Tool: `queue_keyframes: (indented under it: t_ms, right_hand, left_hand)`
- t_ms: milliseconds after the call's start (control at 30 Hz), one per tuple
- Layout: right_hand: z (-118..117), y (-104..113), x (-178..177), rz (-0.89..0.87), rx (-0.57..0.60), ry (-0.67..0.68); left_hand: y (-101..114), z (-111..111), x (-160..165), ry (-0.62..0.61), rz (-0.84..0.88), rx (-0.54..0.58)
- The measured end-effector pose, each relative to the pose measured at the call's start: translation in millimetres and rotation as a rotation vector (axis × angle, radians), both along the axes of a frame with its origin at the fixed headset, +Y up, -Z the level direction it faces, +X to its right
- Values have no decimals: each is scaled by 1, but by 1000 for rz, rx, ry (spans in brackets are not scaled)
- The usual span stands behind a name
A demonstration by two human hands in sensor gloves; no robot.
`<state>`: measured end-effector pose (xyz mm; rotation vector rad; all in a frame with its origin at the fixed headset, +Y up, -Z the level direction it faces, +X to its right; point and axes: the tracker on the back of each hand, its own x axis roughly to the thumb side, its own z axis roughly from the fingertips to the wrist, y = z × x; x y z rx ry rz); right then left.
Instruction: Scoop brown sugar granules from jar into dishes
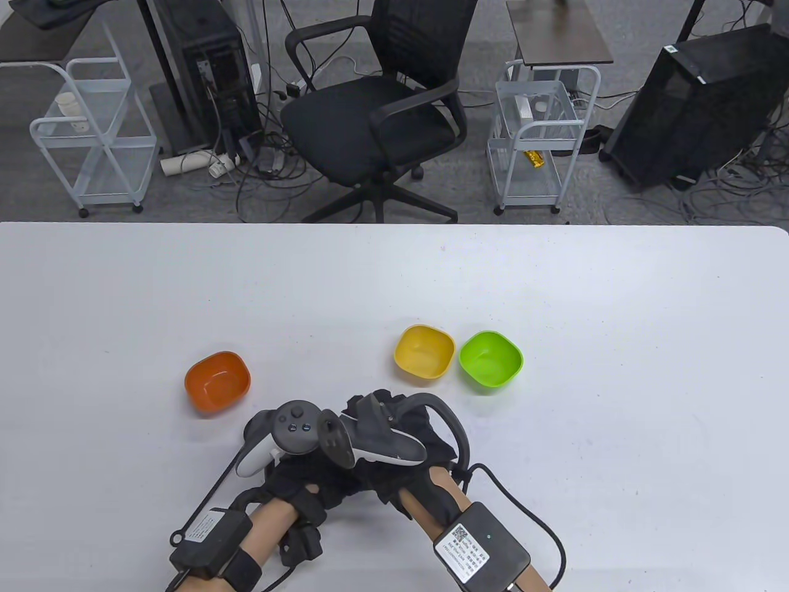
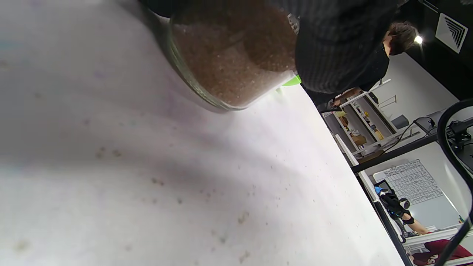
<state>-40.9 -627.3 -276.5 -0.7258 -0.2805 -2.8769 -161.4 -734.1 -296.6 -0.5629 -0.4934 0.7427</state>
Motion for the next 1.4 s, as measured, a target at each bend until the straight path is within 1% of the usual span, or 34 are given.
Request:
queue_keyframes:
  t_ms: [133, 233, 300, 367, 500, 567, 633, 667, 767, 967, 1067, 1133, 1167, 1233, 1267, 1333, 1400]
  right_hand:
    - [-3, 2, 3, -17, -78, 66]
    - [-5, 3, 8, -73, -159, 79]
    - [-6, 4, 7, -67, -187, 47]
    - [-5, 7, 6, -15, -158, 10]
    - [-1, 9, 2, -40, -29, -95]
    - [-2, 7, 0, 28, -35, -142]
    - [-3, 5, 0, 26, -20, -168]
    - [-3, 5, 0, 18, -5, -171]
    - [-2, 3, 0, -14, -13, -129]
    - [4, -1, 6, -68, -74, -1]
    - [5, -2, 9, -97, -113, 27]
    - [5, -2, 11, -95, -108, 17]
    - [6, -3, 12, -90, -95, 2]
    - [7, -4, 15, -82, -14, -33]
    - [7, -3, 17, -69, 45, -76]
    - [8, -1, 17, -58, 109, -106]
    - [8, -2, 14, -58, 103, -113]
  left_hand:
    - [0, -1, 0, -1, 3, -5]
    - [0, -1, 0, -1, 3, -8]
    - [0, -1, 0, -1, 2, -8]
    - [0, -1, -1, -1, 3, -8]
    - [0, -1, -1, -1, 4, -10]
    - [0, -1, -1, -2, 5, -11]
    - [-1, -1, -1, -1, 4, -12]
    - [-1, -2, -1, 0, 5, -12]
    - [-1, -1, -1, 1, 5, -12]
    - [0, -1, -1, 2, 3, -9]
    - [0, -1, -1, 3, 1, -8]
    - [0, -1, -1, 3, 0, -8]
    - [0, -1, -1, 2, 1, -8]
    - [0, -1, -1, 5, -6, 1]
    - [0, -1, -1, 5, -6, 1]
    - [0, -1, -2, 3, -6, 0]
    - [0, -1, -2, 3, -5, 0]
